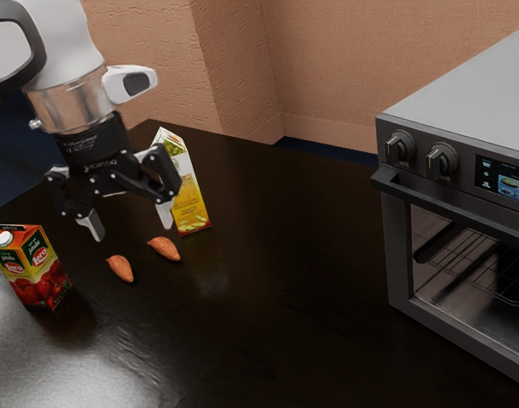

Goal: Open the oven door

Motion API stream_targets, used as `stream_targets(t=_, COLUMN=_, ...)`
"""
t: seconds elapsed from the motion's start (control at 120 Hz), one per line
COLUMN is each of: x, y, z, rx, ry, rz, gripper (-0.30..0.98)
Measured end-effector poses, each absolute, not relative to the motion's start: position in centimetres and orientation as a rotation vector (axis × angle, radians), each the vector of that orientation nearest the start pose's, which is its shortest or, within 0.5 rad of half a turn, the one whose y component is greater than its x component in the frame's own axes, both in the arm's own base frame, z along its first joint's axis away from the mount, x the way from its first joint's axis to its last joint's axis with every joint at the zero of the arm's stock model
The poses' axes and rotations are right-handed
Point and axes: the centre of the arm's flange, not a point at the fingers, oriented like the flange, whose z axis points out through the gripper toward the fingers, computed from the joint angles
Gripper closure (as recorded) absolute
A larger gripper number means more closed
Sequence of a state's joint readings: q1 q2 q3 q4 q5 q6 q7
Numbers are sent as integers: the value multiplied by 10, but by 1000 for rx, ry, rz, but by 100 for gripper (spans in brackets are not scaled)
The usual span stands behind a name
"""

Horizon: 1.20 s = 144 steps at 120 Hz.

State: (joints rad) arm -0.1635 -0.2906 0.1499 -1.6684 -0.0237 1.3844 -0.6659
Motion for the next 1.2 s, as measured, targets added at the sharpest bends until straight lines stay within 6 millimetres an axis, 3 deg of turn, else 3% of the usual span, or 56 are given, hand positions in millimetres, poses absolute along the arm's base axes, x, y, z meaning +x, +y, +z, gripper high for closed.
stream_targets(t=0.067, x=431, y=1, z=717, rx=-3056, ry=-1012, rz=-22, gripper=0)
stream_targets(t=0.142, x=400, y=-14, z=731, rx=-3111, ry=-953, rz=-101, gripper=0)
stream_targets(t=0.167, x=398, y=-15, z=729, rx=-3120, ry=-950, rz=-110, gripper=0)
stream_targets(t=0.267, x=437, y=-35, z=705, rx=-3161, ry=-961, rz=-147, gripper=0)
stream_targets(t=0.333, x=457, y=-75, z=702, rx=-3243, ry=-933, rz=-255, gripper=0)
stream_targets(t=0.392, x=461, y=-115, z=707, rx=-3313, ry=-890, rz=-347, gripper=0)
stream_targets(t=0.458, x=463, y=-146, z=711, rx=-3367, ry=-902, rz=-428, gripper=0)
stream_targets(t=0.642, x=472, y=-193, z=717, rx=-3447, ry=-1075, rz=-548, gripper=0)
stream_targets(t=0.917, x=490, y=-239, z=699, rx=-3454, ry=-1324, rz=-558, gripper=0)
stream_targets(t=1.067, x=511, y=-249, z=690, rx=-3415, ry=-1451, rz=-564, gripper=0)
stream_targets(t=1.2, x=517, y=-256, z=685, rx=-3393, ry=-1531, rz=-547, gripper=0)
